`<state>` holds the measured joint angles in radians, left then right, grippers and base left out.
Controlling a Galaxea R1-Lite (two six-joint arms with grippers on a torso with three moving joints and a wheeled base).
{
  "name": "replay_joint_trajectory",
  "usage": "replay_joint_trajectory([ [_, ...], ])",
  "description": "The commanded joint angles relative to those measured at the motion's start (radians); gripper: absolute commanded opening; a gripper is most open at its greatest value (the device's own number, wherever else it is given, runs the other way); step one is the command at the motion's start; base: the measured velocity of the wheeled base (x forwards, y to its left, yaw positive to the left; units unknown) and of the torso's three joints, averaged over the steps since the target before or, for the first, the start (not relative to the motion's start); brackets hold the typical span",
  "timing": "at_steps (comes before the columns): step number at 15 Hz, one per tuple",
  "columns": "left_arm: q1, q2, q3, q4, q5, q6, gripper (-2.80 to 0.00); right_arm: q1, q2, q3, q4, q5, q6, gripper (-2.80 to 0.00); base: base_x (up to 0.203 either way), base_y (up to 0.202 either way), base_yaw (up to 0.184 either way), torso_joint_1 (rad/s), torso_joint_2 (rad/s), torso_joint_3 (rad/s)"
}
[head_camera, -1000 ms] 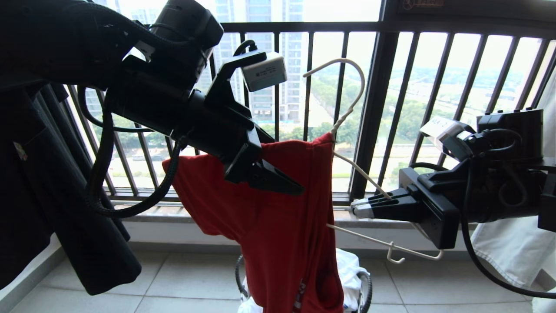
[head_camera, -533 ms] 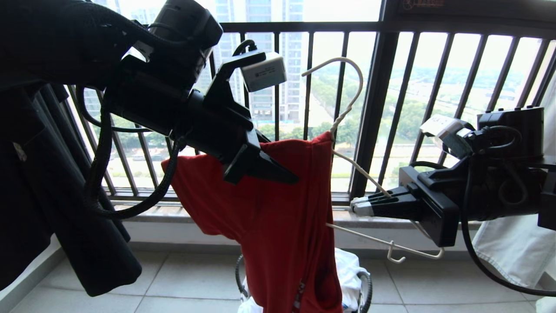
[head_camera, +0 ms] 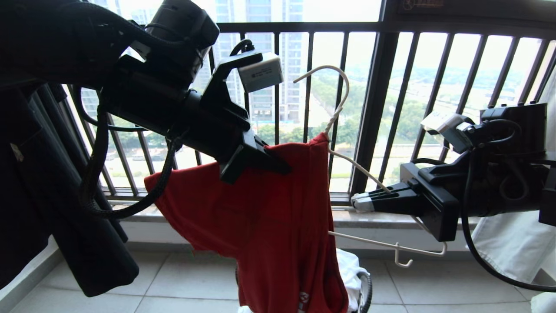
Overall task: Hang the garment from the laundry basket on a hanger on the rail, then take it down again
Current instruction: Hang the clothes on the clothes rack
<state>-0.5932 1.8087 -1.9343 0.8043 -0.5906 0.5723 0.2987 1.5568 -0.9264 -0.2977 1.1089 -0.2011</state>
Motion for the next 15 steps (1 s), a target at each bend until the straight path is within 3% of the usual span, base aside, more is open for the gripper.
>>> replay_joint_trajectory([
  [1, 0.000, 0.000, 0.000, 0.004, -0.003, 0.003, -2.80, -0.001, -0.001, -0.003, -0.003, 0.003, -0.001, -2.80, 0.000, 0.000, 0.000, 0.000, 0.00, 0.000],
  [5, 0.000, 0.000, 0.000, 0.003, -0.003, 0.003, -2.80, -0.002, 0.000, 0.000, -0.005, 0.002, -0.008, -2.80, 0.000, 0.000, 0.000, 0.000, 0.00, 0.000],
  [6, 0.000, -0.002, 0.000, 0.002, -0.003, 0.003, -2.80, -0.003, 0.000, -0.002, -0.005, 0.002, -0.008, 0.00, 0.000, 0.000, 0.000, 0.000, 0.00, 0.000],
  [10, 0.000, -0.005, 0.000, 0.001, -0.003, 0.004, -2.80, -0.013, 0.007, -0.015, -0.005, -0.005, -0.003, 0.00, 0.000, 0.000, 0.000, 0.000, 0.00, 0.000],
  [13, 0.001, -0.014, 0.000, 0.000, 0.001, 0.003, -2.80, -0.086, 0.011, -0.043, -0.003, -0.008, 0.001, 0.00, 0.000, 0.000, 0.000, 0.000, 0.00, 0.000],
  [15, 0.017, -0.031, -0.001, 0.000, 0.014, 0.000, -2.80, -0.126, -0.005, -0.067, -0.002, -0.008, 0.048, 0.00, 0.000, 0.000, 0.000, 0.000, 0.00, 0.000],
])
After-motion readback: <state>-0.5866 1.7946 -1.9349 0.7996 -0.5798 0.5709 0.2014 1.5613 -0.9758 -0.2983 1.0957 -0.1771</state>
